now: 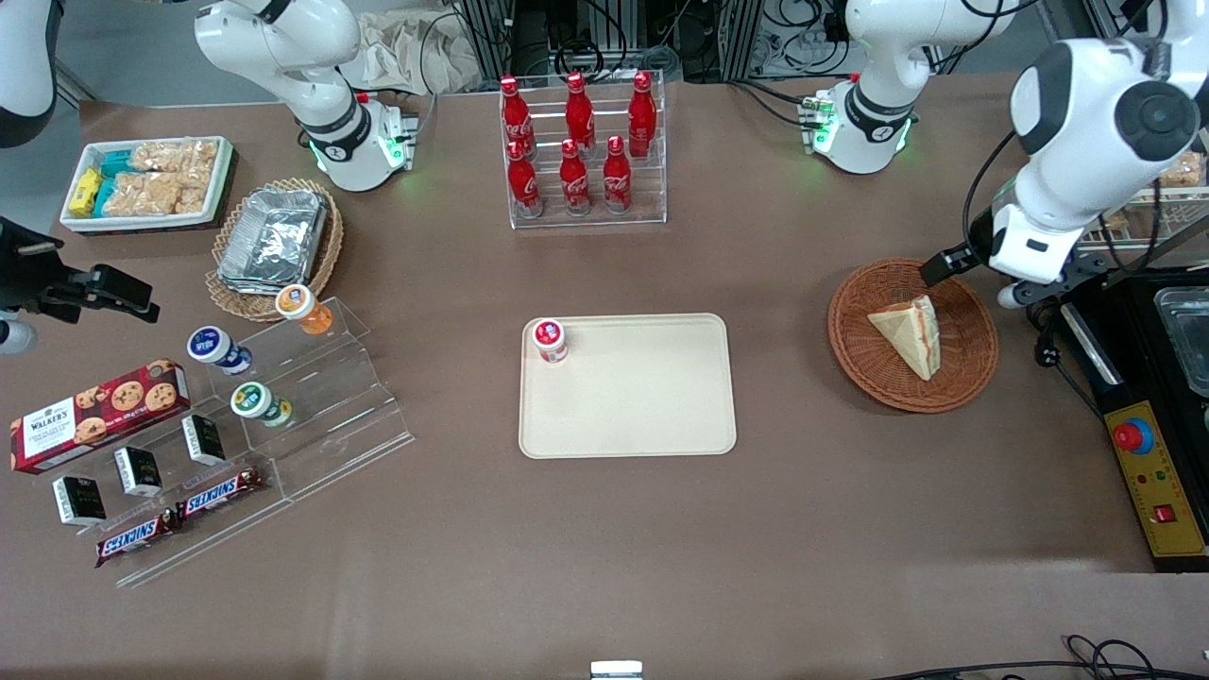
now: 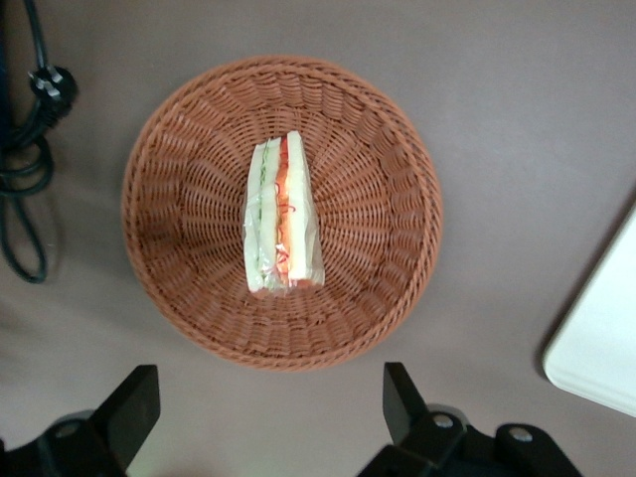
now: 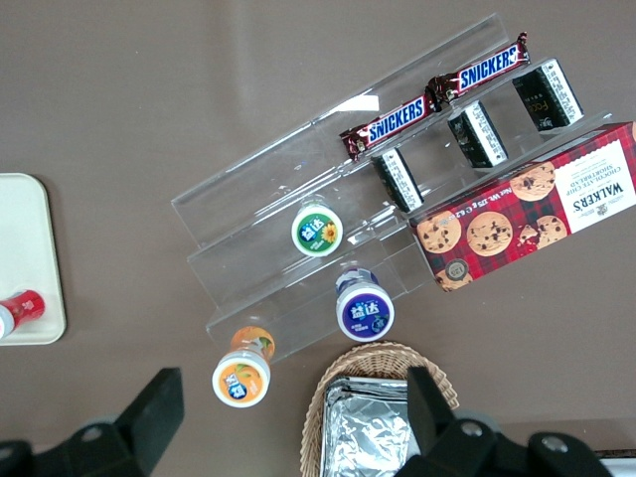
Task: Place sandwich from basket to tray
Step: 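Lower the open left gripper and close it on the wrapped sandwich, then lift the sandwich out of the basket with the left gripper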
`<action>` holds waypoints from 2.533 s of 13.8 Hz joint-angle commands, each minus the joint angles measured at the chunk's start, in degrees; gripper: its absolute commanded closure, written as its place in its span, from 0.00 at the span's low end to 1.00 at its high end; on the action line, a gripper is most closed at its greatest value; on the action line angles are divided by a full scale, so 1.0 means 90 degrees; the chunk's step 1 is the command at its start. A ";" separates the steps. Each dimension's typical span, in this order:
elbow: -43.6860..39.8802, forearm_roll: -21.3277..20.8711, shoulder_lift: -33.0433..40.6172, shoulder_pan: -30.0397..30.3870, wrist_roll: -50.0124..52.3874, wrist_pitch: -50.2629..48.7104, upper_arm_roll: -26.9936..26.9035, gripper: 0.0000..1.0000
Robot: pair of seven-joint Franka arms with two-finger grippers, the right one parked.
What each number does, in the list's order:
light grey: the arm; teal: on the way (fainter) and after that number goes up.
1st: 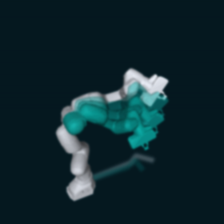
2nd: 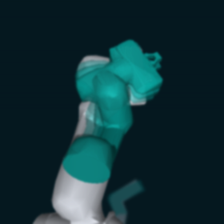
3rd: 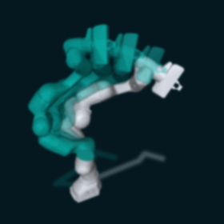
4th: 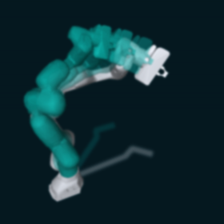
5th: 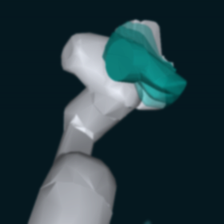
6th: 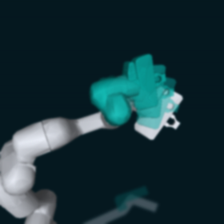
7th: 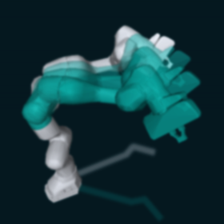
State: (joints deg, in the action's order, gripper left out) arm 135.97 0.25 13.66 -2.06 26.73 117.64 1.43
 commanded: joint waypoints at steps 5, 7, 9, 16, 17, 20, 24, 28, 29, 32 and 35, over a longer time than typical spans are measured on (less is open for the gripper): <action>0.1083 0.0050 -0.0872 0.0034 0.0897 0.1908 -0.0002 0.00; 0.1093 0.0050 -0.1223 0.0024 0.0936 0.2191 -0.0177 0.00; 0.1093 0.0050 -0.1613 0.0024 0.0937 0.2620 -0.0217 0.00; 0.1044 0.0050 -0.2328 0.0005 0.1384 0.3286 -0.0295 0.13; 0.1025 0.0050 -0.2328 -0.0015 0.1492 0.3277 -0.0295 0.28; 0.0986 0.0040 -0.2280 -0.0025 0.1454 0.3247 -0.0295 0.65; 0.0840 -0.0018 -0.1968 -0.0015 0.1405 0.2800 -0.0295 0.67; 0.0294 -0.0038 -0.1500 -0.0025 0.1250 0.1571 -0.0276 0.67; 0.0099 -0.0038 -0.1402 -0.0015 0.0998 0.1210 -0.0276 0.67; -0.0487 -0.0047 -0.1157 -0.0015 0.0596 0.0359 -0.0276 0.67; -0.1491 -0.0067 -0.1127 -0.0044 0.0167 -0.0733 -0.0247 0.67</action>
State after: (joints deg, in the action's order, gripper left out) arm 128.54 0.19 3.42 -2.25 31.06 117.36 -1.09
